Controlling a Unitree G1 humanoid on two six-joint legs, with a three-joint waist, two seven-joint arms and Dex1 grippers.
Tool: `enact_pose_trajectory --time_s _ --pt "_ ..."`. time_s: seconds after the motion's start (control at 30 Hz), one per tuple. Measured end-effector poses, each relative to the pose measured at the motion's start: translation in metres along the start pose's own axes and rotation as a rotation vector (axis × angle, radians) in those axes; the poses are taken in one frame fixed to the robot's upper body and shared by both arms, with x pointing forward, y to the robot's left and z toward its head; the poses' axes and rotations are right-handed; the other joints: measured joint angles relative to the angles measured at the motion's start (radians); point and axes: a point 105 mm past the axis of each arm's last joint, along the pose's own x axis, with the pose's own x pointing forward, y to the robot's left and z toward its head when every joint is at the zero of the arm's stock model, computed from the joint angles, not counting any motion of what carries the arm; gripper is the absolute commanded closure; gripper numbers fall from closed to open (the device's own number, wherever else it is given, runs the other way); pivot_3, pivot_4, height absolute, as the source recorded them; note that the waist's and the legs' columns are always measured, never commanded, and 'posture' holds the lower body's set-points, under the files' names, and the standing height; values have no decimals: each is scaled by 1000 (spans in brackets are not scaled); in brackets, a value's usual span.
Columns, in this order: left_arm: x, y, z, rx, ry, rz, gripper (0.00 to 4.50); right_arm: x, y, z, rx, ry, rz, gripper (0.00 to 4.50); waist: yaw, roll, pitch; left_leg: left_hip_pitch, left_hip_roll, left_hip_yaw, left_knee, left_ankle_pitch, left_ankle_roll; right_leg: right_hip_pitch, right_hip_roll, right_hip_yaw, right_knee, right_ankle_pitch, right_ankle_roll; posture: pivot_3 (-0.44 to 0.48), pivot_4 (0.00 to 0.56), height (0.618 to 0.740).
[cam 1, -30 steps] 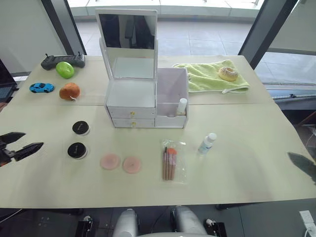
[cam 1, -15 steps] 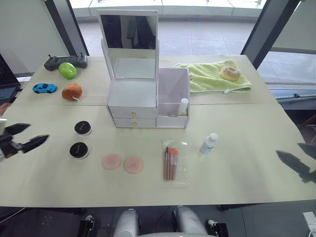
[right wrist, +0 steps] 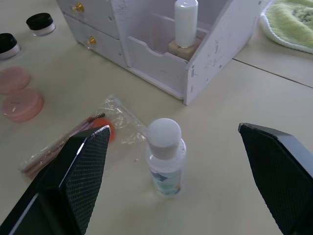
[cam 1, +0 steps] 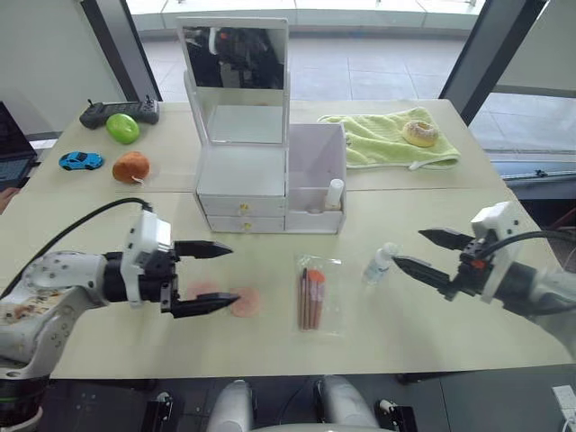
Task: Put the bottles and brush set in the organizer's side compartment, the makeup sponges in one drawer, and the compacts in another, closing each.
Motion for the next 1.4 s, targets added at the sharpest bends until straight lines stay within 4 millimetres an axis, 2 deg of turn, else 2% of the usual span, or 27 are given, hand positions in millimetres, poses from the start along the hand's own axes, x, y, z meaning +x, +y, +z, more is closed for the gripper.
enact_pose_trajectory --time_s 0.17,0.47,0.73,0.8,1.07,1.1,1.4 --pt "5 0 8 21 -15 1 0 9 -2 -4 22 -9 -9 43 -1 0 0 -1 0 -2 2 0 0 1 1 0 -1 0 1 0 150 740" --pt "6 0 9 28 -17 -7 0 20 -6 -21 54 -1 -19 43 -3 1 0 -2 0 -4 2 0 0 1 2 0 -1 0 1 0 150 740" --pt "7 0 10 30 -20 -1 0 25 -7 -24 78 -20 -21 43 -3 1 0 -2 0 -4 2 0 0 1 2 0 -1 0 1 0 150 740" --pt "7 1 10 30 -20 1 0 26 -6 -25 84 -21 -15 614 -3 1 0 -2 0 -4 2 0 0 1 2 0 -1 0 1 0 150 740" --pt "7 1 10 30 -20 6 0 27 -5 -22 73 -41 -5 3403 -3 1 0 -2 0 -4 2 0 0 1 2 0 -1 0 1 0 150 740" --pt "6 1 10 30 -20 7 0 28 -4 -21 74 -43 0 3603 -3 1 0 -2 0 -4 2 0 0 1 2 0 -1 0 1 0 150 740" --pt "7 2 9 29 -22 12 0 29 -3 -18 75 -58 12 3601 -3 1 0 -2 0 -4 2 0 0 1 2 0 -1 0 1 0 150 740"
